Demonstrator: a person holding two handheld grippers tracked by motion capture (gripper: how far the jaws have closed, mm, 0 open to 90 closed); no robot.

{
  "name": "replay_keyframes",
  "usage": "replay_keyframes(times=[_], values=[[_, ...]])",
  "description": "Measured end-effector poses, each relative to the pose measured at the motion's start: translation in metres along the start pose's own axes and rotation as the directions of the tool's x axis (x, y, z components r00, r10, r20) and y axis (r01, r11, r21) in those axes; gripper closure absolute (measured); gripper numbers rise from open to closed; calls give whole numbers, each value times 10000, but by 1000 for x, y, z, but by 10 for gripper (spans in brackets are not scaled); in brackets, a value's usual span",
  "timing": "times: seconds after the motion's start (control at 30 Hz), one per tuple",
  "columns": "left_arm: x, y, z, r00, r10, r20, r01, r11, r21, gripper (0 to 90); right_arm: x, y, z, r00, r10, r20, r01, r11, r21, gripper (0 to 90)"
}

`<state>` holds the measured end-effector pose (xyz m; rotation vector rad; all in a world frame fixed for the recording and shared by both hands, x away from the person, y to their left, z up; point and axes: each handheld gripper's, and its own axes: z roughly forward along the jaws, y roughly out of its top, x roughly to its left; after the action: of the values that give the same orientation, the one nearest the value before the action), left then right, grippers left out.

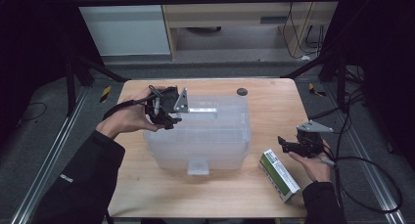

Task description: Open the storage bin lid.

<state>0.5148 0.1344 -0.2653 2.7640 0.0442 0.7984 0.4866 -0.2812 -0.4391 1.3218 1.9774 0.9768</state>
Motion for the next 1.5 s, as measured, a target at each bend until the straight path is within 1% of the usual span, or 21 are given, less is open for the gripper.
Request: replay_keyframes(times=[0.07,0.2,0.27,0.33,0.43,0.47,0.53,0.57,0.67,0.7,0.87,0.93,0.97,1.0,1.03,1.13,1.2,1.3,1.37,1.5], values=[[0,3,1,10000,44,-31,-44,10000,19,436,0,0,0,10000,-20,7,20,10000,-6,205],[0,8,7,9996,282,-96,-280,9993,244,445,0,0,0,10000,17,-30,-17,10000,17,206],[-1,9,9,9996,271,-88,-268,9993,256,454,0,0,0,10000,6,-31,-6,10000,21,206],[-1,12,13,9991,406,-106,-401,9985,378,464,0,0,0,10000,-17,-37,17,10000,19,209],[-1,14,16,9988,472,-109,-468,9982,378,469,0,0,0,10000,9,-70,-9,10000,41,212],[-1,15,18,9984,545,-126,-539,9975,455,482,0,0,1,9999,-51,-88,51,10000,50,217],[-1,16,20,9981,585,-169,-578,9976,381,497,0,0,1,9999,-71,-96,72,9999,71,220],[-1,18,22,9977,654,-169,-645,9966,519,507,1,0,1,9999,-96,-107,97,9999,116,225],[-1,19,24,9971,749,-122,-739,9952,646,541,1,0,1,9998,-157,-113,159,9998,118,229],[-1,19,26,9970,763,-159,-753,9955,579,553,1,0,1,9998,-154,-117,156,9998,126,230],[-2,20,28,9966,815,-156,-803,9946,656,597,1,0,2,9998,-157,-111,159,9997,171,230],[-1,21,30,9955,931,-184,-915,9930,752,617,1,0,2,9998,-150,-116,152,9997,176,231],[-2,22,30,9955,927,-170,-911,9926,799,627,1,0,2,9998,-134,-118,136,9997,179,231],[-1,22,31,9948,995,-198,-976,9921,790,646,1,0,2,9998,-160,-140,162,9997,177,232],[-2,23,32,9940,1080,-188,-1057,9900,936,653,1,0,2,9998,-162,-140,164,9997,177,232],[-2,23,33,9941,1066,-222,-1041,9902,929,701,1,0,1,9998,-155,-123,157,9997,172,233],[-2,23,33,9933,1134,-215,-1109,9894,940,737,1,0,1,9998,-173,-114,174,9997,161,239],[-2,25,33,9926,1185,-266,-1155,9887,958,746,1,1,0,9998,-165,-117,166,9998,97,252],[-2,26,32,9918,1257,-237,-1224,9866,1081,748,1,2,-2,9998,-142,-144,143,9999,72,268],[-2,26,32,9920,1245,-207,-1216,9867,1077,752,2,5,-6,9997,-135,-221,133,9999,-91,313]])
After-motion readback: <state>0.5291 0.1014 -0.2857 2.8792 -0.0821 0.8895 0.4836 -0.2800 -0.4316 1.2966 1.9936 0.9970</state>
